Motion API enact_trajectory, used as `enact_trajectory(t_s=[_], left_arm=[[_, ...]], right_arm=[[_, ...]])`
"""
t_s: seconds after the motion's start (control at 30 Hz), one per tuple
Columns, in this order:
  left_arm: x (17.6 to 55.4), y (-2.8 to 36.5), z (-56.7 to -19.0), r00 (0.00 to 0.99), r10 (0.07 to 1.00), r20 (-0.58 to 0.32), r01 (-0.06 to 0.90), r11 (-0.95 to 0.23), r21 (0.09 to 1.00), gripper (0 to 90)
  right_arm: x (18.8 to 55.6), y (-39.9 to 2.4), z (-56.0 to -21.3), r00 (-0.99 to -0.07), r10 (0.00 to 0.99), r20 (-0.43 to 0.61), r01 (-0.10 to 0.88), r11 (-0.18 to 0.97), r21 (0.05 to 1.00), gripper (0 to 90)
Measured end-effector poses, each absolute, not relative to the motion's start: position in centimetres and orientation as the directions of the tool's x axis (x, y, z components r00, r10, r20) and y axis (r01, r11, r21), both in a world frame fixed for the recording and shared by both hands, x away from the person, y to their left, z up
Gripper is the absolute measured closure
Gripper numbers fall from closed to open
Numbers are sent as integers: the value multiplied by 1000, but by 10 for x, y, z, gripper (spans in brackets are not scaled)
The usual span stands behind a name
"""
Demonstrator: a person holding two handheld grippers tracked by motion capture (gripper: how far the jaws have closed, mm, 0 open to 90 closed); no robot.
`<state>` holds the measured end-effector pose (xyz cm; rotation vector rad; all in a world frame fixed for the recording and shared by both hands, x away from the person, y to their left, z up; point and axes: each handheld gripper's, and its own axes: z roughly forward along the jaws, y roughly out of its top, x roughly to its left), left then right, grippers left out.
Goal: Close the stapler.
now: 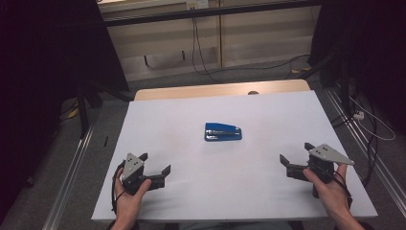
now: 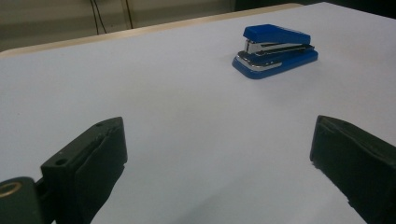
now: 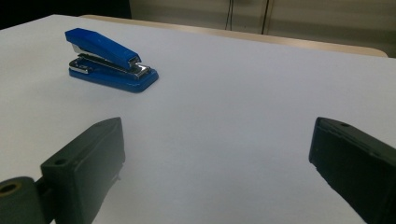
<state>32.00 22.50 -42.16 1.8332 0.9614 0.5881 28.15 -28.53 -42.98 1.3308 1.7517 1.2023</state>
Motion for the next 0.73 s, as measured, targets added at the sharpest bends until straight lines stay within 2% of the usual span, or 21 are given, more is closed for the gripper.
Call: enact_trajectory(t_s=[0.1,0.27,0.57,0.67,0.73], left_arm=[[319,225,-423,581,813,-39,372,-223,901,40],[318,228,-422,563,826,-10,360,-234,903,40],[320,226,-423,575,818,-17,365,-238,900,40],[320,226,-422,571,818,-68,397,-203,895,40],[319,225,-422,576,816,-59,391,-211,896,40]], right_arm=[[280,-288,-430,-278,958,63,372,48,927,32],[275,-288,-434,-268,961,73,374,34,927,28],[278,-284,-437,-255,964,73,360,24,933,26],[279,-284,-437,-252,965,75,362,22,932,25],[279,-283,-437,-252,965,71,358,25,933,26]])
